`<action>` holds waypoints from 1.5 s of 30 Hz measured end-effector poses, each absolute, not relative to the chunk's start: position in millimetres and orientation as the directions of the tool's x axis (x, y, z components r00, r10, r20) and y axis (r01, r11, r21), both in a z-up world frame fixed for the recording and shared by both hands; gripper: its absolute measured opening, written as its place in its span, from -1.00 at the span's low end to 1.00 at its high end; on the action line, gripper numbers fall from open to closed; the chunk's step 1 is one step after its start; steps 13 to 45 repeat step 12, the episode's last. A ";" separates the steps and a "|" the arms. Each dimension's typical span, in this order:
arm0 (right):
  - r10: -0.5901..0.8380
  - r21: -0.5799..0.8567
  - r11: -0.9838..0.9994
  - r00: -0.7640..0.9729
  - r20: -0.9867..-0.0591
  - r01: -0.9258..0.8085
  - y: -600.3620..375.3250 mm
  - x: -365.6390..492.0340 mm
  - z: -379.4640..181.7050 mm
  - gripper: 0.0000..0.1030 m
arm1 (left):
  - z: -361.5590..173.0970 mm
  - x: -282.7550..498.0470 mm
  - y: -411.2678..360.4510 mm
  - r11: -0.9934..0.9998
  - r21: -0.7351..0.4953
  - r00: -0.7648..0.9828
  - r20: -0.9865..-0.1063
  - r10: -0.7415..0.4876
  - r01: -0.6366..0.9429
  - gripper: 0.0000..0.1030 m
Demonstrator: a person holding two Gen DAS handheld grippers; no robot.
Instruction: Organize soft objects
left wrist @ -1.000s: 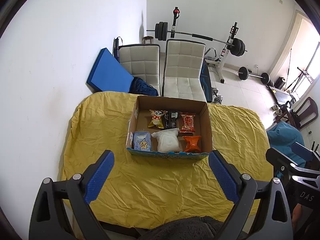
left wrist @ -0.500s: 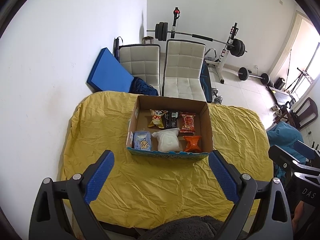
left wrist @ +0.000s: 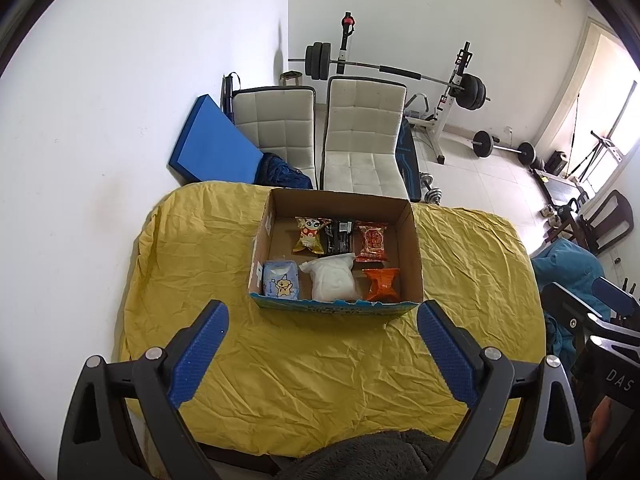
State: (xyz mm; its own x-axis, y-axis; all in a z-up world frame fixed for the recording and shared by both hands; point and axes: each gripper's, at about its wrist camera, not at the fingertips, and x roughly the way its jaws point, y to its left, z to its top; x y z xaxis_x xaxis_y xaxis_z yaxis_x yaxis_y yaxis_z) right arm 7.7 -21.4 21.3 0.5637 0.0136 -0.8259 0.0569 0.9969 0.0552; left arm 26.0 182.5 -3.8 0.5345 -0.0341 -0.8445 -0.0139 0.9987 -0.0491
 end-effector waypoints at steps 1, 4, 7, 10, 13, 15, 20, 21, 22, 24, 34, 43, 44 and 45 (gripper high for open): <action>0.014 0.056 0.997 0.564 -0.826 0.058 -21.8 7.3 21.6 1.00 | -4.0 25.7 182.7 0.999 -0.051 0.535 -0.844 -0.035 -0.014 0.87; 0.010 0.054 0.997 0.566 -0.825 0.061 -22.6 6.7 22.1 1.00 | -3.9 26.7 182.7 0.999 -0.053 0.539 -0.842 -0.038 -0.012 0.87; 0.009 0.053 0.997 0.566 -0.825 0.062 -22.6 6.2 22.5 1.00 | -3.9 26.8 183.7 0.998 -0.057 0.545 -0.837 -0.040 -0.013 0.87; 0.009 0.053 0.997 0.565 -0.825 0.061 -23.0 5.8 22.7 1.00 | -2.8 25.9 183.5 0.998 -0.059 0.553 -0.832 -0.042 -0.012 0.87; 0.011 0.056 0.996 0.564 -0.826 0.063 -23.0 6.1 22.9 1.00 | -2.3 25.9 183.6 0.998 -0.057 0.555 -0.831 -0.041 -0.012 0.87; 0.011 0.056 0.996 0.564 -0.826 0.063 -23.0 6.1 22.9 1.00 | -2.3 25.9 183.6 0.998 -0.057 0.555 -0.831 -0.041 -0.012 0.87; 0.011 0.056 0.996 0.564 -0.826 0.063 -23.0 6.1 22.9 1.00 | -2.3 25.9 183.6 0.998 -0.057 0.555 -0.831 -0.041 -0.012 0.87; 0.011 0.056 0.996 0.564 -0.826 0.063 -23.0 6.1 22.9 1.00 | -2.3 25.9 183.6 0.998 -0.057 0.555 -0.831 -0.041 -0.012 0.87; 0.011 0.056 0.996 0.564 -0.826 0.063 -23.0 6.1 22.9 1.00 | -2.3 25.9 183.6 0.998 -0.057 0.555 -0.831 -0.041 -0.012 0.87; 0.011 0.056 0.996 0.564 -0.826 0.063 -23.0 6.1 22.9 1.00 | -2.3 25.9 183.6 0.998 -0.057 0.555 -0.831 -0.041 -0.012 0.87; 0.011 0.056 0.996 0.564 -0.826 0.063 -23.0 6.1 22.9 1.00 | -2.3 25.9 183.6 0.998 -0.057 0.555 -0.831 -0.041 -0.012 0.87; 0.011 0.056 0.996 0.564 -0.826 0.063 -23.0 6.1 22.9 1.00 | -2.3 25.9 183.6 0.998 -0.057 0.555 -0.831 -0.041 -0.012 0.87; 0.011 0.056 0.996 0.564 -0.826 0.063 -23.0 6.1 22.9 1.00 | -2.3 25.9 183.6 0.998 -0.057 0.555 -0.831 -0.041 -0.012 0.87; 0.011 0.056 0.996 0.564 -0.826 0.063 -23.0 6.1 22.9 1.00 | -2.3 25.9 183.6 0.998 -0.057 0.555 -0.831 -0.041 -0.012 0.87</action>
